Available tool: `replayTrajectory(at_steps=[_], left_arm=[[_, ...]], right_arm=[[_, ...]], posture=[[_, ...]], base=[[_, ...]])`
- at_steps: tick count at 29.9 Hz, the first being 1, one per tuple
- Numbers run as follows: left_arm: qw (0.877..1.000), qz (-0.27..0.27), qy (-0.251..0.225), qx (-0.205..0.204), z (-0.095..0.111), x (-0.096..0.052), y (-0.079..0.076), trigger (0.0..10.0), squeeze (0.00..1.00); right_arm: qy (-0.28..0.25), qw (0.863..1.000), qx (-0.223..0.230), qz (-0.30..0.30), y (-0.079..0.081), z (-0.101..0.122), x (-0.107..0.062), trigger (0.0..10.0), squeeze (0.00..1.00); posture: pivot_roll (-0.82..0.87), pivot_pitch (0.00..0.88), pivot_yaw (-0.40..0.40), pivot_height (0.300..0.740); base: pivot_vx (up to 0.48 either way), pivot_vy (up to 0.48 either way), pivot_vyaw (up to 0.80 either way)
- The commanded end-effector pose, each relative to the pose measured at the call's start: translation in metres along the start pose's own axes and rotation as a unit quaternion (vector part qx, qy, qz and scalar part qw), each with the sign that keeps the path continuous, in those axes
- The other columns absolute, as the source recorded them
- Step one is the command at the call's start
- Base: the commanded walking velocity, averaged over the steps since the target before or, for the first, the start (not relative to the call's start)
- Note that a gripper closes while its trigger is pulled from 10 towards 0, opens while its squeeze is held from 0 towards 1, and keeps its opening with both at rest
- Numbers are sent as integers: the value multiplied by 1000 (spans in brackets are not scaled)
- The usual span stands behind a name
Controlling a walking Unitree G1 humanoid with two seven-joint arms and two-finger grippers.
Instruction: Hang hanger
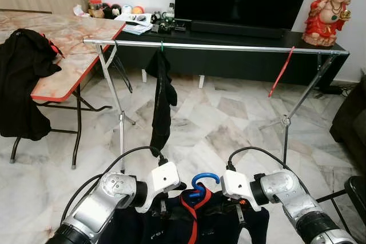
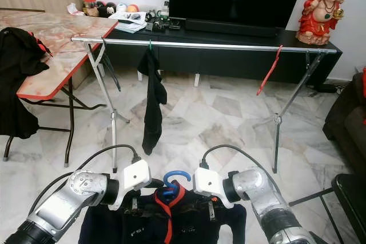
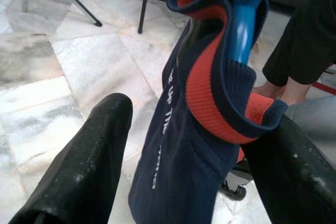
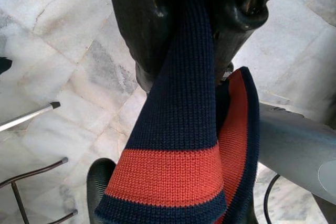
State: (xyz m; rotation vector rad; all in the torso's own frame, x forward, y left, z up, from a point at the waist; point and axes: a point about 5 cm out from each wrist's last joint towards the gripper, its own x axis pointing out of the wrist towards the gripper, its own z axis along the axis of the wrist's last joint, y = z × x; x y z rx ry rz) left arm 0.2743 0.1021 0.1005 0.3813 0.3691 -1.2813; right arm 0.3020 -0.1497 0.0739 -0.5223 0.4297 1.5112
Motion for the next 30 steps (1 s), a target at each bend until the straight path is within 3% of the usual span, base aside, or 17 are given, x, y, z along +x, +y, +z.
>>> replayTrajectory(at_steps=[1,2,3,4,14,15,16,17,18,28,30], left_arm=[[1000,7,0,7,5,-1,5,7608,0],[1000,6,-1,5,5,-1,4,3294,0],[1000,5,-1,3,5,-1,4,3294,0],[1000,5,1,2,4,0,3,0,0],[1000,-7,20,-5,-1,2,0,0,0],[1000,-9,25,-6,-2,2,-1,941,0],[1000,-9,25,-6,-2,2,-1,941,0],[1000,-9,27,-7,-3,3,-1,7373,0],[1000,-9,28,-8,-3,3,-1,9686,0],[999,-26,42,-16,-7,1,-1,10000,0],[998,-33,45,-14,-7,1,-2,9451,0]], right_arm=[[-14,1000,-15,-5,-4,9,0,0,0],[-14,1000,-14,-6,-5,9,0,0,0],[-15,1000,-14,-7,-5,10,0,0,0],[-16,1000,-14,-10,-6,11,0,0,0],[-25,999,-11,-30,-13,17,-3,0,0],[-26,999,-12,-31,-15,19,-4,0,0],[-26,999,-12,-31,-15,19,-4,0,0],[-27,999,-13,-31,-15,19,-4,0,0],[-27,999,-13,-32,-15,20,-4,0,0],[-29,999,-15,-32,-19,24,-9,0,0],[-28,999,-15,-31,-20,24,-11,0,0]], posture=[[61,0,-68,740],[61,0,-68,740],[61,0,-68,740],[60,0,-69,740],[62,0,-70,740],[62,0,-70,740],[62,0,-70,740],[63,0,-69,740],[63,0,-69,740],[65,0,-66,740],[64,0,-66,740]], base=[[0,0,0],[0,0,0],[0,0,0],[0,0,0],[0,0,0],[0,0,0],[0,0,0],[0,0,0],[0,0,0],[0,0,0],[0,0,0]])
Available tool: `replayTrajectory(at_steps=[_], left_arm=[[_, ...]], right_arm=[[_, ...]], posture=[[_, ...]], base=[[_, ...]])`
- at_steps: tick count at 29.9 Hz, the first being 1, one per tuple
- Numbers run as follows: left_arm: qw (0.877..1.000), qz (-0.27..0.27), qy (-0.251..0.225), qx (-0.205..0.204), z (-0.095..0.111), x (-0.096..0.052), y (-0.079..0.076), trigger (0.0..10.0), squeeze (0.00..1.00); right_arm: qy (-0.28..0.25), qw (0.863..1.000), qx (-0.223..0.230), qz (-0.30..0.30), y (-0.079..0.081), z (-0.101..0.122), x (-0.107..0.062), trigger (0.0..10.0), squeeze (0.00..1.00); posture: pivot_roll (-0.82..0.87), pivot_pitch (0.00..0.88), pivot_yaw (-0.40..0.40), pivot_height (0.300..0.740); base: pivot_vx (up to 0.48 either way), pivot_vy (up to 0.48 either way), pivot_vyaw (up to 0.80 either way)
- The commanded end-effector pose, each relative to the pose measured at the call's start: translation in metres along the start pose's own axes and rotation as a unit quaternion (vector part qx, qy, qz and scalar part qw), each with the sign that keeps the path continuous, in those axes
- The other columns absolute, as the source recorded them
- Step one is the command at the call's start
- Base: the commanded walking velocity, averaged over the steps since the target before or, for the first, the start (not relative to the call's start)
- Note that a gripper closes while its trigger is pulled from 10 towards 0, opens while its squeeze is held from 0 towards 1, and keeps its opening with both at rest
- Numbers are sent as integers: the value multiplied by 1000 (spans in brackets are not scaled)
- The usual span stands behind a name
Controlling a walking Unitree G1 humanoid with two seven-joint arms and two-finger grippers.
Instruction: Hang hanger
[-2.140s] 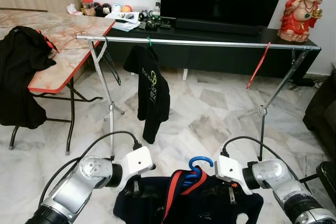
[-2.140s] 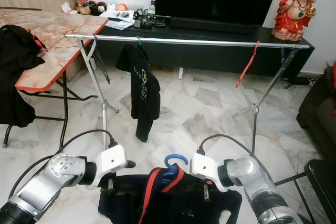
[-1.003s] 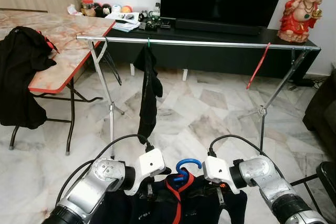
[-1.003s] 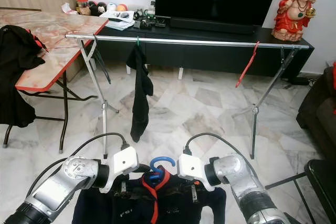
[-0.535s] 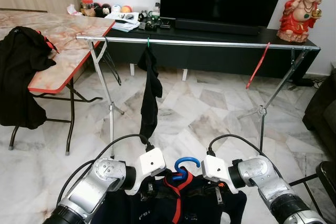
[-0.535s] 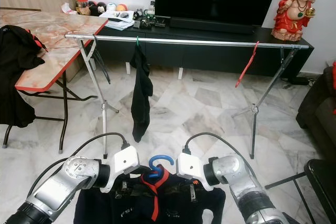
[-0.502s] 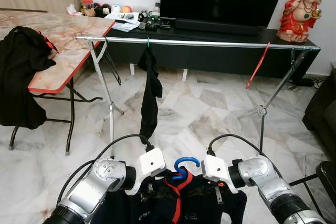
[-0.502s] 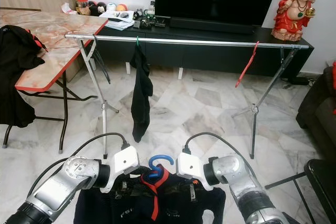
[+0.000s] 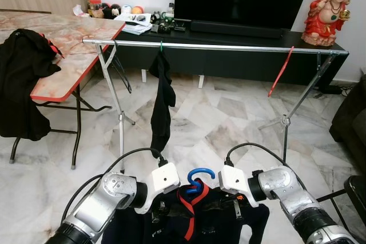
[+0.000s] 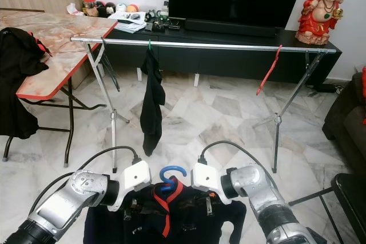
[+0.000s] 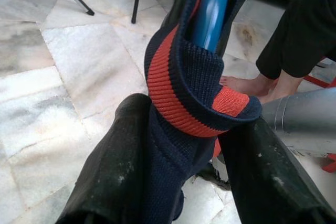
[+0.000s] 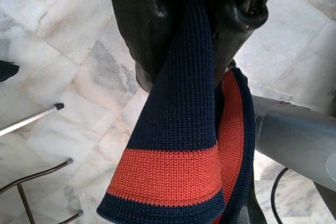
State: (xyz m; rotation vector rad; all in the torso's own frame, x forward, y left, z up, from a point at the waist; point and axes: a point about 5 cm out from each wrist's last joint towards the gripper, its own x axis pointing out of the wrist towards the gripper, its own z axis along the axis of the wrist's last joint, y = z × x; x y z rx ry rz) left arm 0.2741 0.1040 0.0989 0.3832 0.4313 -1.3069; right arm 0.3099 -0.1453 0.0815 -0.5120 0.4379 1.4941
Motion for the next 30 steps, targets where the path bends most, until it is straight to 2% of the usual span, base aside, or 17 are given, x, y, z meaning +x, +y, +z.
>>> replayTrajectory(at_steps=[1,4,14,15,16,17,18,19,20,30], left_arm=[[1000,-17,25,-1,-5,2,-2,9451,0],[999,-18,40,5,-9,1,-1,9882,0],[998,-13,64,2,-17,-1,1,8784,0],[998,-12,64,2,-18,-1,2,8039,0],[998,-11,65,1,-18,-1,2,8039,0],[998,-10,66,1,-19,-1,2,4431,0],[998,-10,66,1,-19,-1,2,4431,0],[998,-9,65,0,-19,-1,3,706,0],[998,-8,65,0,-19,-1,3,0,0],[998,-11,61,-3,-19,0,3,0,0]], right_arm=[[-29,999,-23,-24,-12,16,-11,0,0],[-29,999,-23,-22,-12,17,-12,0,0],[-27,999,-24,-20,-14,18,-15,0,0],[-27,999,-24,-20,-14,19,-15,0,0],[-26,999,-24,-21,-14,19,-16,0,0],[-26,999,-24,-20,-15,19,-16,0,0],[-26,999,-24,-20,-15,19,-16,0,0],[-27,999,-24,-21,-15,20,-16,0,0],[-28,999,-24,-22,-15,20,-17,0,0],[-27,999,-22,-21,-15,19,-16,0,0]], posture=[[64,0,-66,740],[63,0,-65,740],[63,0,-66,740],[63,0,-66,740],[63,0,-66,740],[61,0,-67,740],[61,0,-67,740],[61,0,-67,740],[61,0,-67,740],[62,0,-69,740]], base=[[0,0,0],[0,0,0],[0,0,0],[0,0,0],[0,0,0],[0,0,0],[0,0,0],[0,0,0],[0,0,0],[0,0,0]])
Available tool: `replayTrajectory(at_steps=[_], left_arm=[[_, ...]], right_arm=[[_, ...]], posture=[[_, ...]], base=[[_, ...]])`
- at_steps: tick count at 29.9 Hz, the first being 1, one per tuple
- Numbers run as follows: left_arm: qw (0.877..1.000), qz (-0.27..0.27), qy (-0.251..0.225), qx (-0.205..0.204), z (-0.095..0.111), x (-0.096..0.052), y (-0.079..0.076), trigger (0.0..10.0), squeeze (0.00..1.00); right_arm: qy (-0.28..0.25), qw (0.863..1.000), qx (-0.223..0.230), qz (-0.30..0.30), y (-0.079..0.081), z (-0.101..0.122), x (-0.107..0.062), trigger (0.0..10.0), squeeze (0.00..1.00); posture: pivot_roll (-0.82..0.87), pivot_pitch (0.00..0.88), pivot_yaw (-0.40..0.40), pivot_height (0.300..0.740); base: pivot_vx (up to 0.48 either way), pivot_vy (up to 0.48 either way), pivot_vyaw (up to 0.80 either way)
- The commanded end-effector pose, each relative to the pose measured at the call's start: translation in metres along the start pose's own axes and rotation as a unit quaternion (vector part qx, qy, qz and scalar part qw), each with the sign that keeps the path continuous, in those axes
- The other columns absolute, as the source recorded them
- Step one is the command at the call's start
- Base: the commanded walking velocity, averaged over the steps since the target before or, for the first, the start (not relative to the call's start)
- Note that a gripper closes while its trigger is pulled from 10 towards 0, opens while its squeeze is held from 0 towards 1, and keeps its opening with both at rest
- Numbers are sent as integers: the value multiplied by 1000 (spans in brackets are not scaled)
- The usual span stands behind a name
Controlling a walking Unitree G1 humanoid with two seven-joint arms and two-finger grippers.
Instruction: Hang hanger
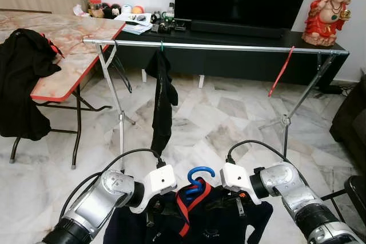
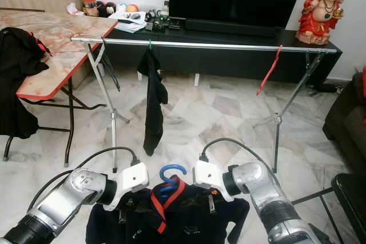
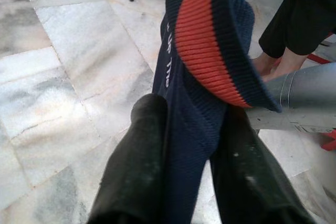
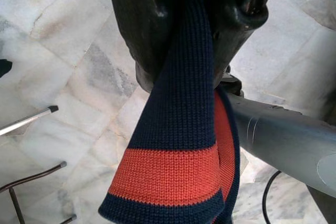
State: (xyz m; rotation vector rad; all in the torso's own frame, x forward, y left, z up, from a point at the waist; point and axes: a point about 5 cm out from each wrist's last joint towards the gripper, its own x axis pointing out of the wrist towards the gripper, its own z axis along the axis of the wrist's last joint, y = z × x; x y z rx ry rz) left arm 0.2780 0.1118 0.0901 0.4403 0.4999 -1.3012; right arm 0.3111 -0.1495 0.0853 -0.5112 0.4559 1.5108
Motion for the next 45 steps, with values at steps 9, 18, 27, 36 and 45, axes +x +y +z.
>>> replayTrajectory(at_steps=[9,18,27,36,45], left_arm=[[1000,-4,13,-2,-6,2,-1,0,0],[1000,-6,8,-1,-6,2,-2,0,0],[1000,-8,1,3,-5,3,-3,0,0],[1000,15,-3,-3,-8,5,0,0,0],[1000,21,4,-5,-12,0,2,0,0]], right_arm=[[-32,999,-21,-34,-13,17,-11,0,0],[-31,999,-18,-36,-12,15,-11,0,0],[-22,999,-11,-33,-11,11,-12,10000,0],[-2,1000,5,2,-3,1,-18,10000,1000],[6,1000,3,22,-2,2,-20,10000,1000]], posture=[[60,0,-67,740],[64,0,-65,740],[59,0,-62,740],[56,0,-67,740],[56,0,-62,740]], base=[[0,0,0],[0,0,0],[0,0,0],[0,0,0],[0,0,0]])
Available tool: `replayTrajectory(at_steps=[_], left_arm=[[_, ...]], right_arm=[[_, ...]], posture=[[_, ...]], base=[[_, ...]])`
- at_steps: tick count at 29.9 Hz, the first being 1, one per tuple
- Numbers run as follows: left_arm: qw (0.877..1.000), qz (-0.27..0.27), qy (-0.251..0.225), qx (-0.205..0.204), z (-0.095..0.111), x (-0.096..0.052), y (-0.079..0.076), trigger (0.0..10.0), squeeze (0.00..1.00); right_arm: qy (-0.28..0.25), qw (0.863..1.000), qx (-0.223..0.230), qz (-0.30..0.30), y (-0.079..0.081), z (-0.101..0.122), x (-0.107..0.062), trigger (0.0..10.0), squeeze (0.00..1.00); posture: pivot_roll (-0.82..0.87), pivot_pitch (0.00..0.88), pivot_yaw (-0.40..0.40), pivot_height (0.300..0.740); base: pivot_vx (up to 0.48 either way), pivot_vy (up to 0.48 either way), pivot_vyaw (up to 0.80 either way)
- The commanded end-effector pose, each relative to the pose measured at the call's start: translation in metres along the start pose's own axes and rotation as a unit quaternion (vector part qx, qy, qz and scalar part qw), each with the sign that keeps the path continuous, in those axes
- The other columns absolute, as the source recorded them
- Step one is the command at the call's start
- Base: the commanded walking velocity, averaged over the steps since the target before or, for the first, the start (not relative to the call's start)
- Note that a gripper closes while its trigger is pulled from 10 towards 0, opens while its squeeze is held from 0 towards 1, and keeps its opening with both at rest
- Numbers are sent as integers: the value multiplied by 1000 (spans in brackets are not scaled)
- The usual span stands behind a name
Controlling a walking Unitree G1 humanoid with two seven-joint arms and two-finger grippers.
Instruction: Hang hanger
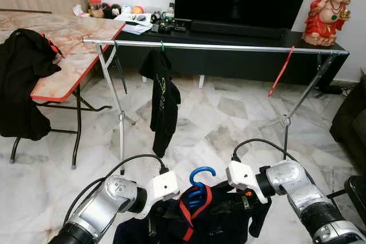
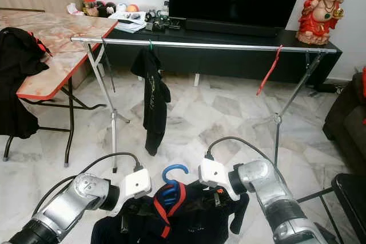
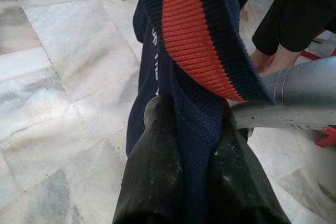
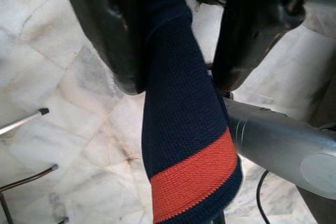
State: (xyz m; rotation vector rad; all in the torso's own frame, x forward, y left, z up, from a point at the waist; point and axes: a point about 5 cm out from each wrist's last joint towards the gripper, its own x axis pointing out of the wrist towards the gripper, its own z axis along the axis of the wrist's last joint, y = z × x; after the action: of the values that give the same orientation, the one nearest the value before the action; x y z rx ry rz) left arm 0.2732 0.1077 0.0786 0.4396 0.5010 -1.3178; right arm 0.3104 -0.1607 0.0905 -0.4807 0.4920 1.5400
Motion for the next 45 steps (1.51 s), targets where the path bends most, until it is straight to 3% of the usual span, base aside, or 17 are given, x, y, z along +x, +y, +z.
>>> replayTrajectory(at_steps=[1,10,17,18,19,20,21,22,23,24,26,29,31,36,37,42,45], left_arm=[[999,31,5,-7,-4,-9,8,0,0],[998,53,34,0,-14,-8,10,0,0],[992,120,31,3,-18,-7,20,0,0],[989,142,32,0,-20,-8,24,0,0],[986,160,34,0,-21,-8,27,0,0],[981,190,37,4,-21,-9,31,2510,0],[969,244,38,-4,-23,-9,39,10000,0],[969,244,38,-4,-23,-9,39,10000,0],[957,287,26,-23,-23,-9,43,10000,0],[957,287,26,-23,-23,-9,43,10000,0],[951,305,10,-36,-23,-9,43,10000,0],[946,320,-6,-46,-28,-5,37,10000,0],[942,331,-19,-55,-29,-3,35,10000,0],[920,380,-49,-76,-30,-1,34,10000,0],[920,380,-49,-76,-30,-1,34,10000,0],[906,401,-66,-118,-39,-7,31,10000,0],[906,396,-56,-135,-49,-9,25,10000,0]], right_arm=[[11,1000,-14,2,-2,4,-8,10000,1000],[50,999,-14,-11,-3,-4,-15,10000,1000],[70,992,-23,-106,-16,-4,-24,10000,1000],[86,987,-20,-133,-19,-8,-25,10000,706],[98,982,-19,-157,-20,-12,-26,10000,706],[98,976,-5,-193,-22,-16,-28,10000,0],[61,957,51,-279,-26,-24,-29,10000,0],[61,957,51,-279,-26,-24,-29,10000,0],[28,918,117,-378,-28,-36,-28,10000,0],[28,918,117,-378,-28,-36,-28,10000,0],[5,877,196,-439,-22,-54,-24,10000,0],[-31,782,355,-511,10,-97,-5,10000,0],[-20,748,400,-529,27,-113,5,10000,0],[-8,677,509,-531,71,-142,38,10000,0],[-8,677,509,-531,71,-142,38,10000,0],[12,610,584,-535,104,-157,59,10000,0],[49,597,591,-541,115,-162,64,10000,0]], posture=[[57,0,-62,740],[55,0,-60,740],[45,2,-63,740],[40,2,-65,740],[38,2,-67,740],[37,1,-67,740],[39,4,-66,740],[39,4,-66,740],[46,7,-67,740],[46,7,-67,740],[45,8,-64,740],[35,6,-52,740],[32,2,-46,740],[49,0,-33,740],[49,0,-33,740],[45,0,-10,740],[45,0,-5,740]], base=[[0,0,0],[0,0,0],[0,0,0],[0,0,0],[0,0,0],[0,0,0],[0,0,0],[0,0,0],[0,0,0],[0,0,0],[0,0,0],[0,0,0],[0,0,0],[0,0,0],[0,0,0],[0,0,0],[0,0,0]])
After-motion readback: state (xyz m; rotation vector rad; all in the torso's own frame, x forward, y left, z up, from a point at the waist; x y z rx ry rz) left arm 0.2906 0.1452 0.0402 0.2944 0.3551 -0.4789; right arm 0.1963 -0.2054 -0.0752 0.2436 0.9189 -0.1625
